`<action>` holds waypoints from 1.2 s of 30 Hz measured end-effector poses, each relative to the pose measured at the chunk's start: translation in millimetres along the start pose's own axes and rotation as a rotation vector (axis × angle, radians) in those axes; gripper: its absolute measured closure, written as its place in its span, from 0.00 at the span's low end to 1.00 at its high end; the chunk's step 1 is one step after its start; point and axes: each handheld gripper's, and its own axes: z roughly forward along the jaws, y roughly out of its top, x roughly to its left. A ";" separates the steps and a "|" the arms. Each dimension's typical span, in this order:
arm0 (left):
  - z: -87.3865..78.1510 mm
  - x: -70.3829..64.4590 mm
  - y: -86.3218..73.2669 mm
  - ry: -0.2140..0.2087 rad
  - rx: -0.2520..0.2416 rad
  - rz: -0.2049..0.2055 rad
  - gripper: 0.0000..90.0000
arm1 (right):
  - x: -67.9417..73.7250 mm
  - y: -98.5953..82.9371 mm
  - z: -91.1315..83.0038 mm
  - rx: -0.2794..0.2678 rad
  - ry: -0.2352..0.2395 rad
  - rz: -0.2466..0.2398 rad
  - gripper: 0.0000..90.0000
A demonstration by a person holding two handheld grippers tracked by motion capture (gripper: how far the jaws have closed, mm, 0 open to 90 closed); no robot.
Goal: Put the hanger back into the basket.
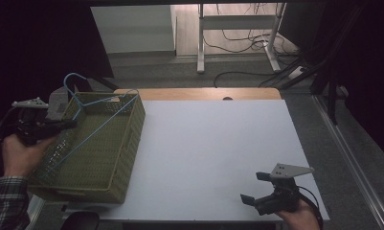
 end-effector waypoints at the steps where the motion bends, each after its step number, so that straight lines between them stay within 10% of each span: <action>1: 1.7 2.0 -2.5 0.003 0.001 -0.004 0.97 | 0.4 -0.5 -0.3 -0.002 0.003 0.004 0.00; 24: 75.5 26.1 -49.6 0.002 0.112 -0.138 0.95 | 0.5 -6.7 8.7 0.046 0.020 0.007 0.00; 36: 46.3 -2.8 -38.8 0.021 -0.059 -0.096 0.37 | 0.1 -6.4 6.5 0.036 -0.007 -0.004 0.00</action>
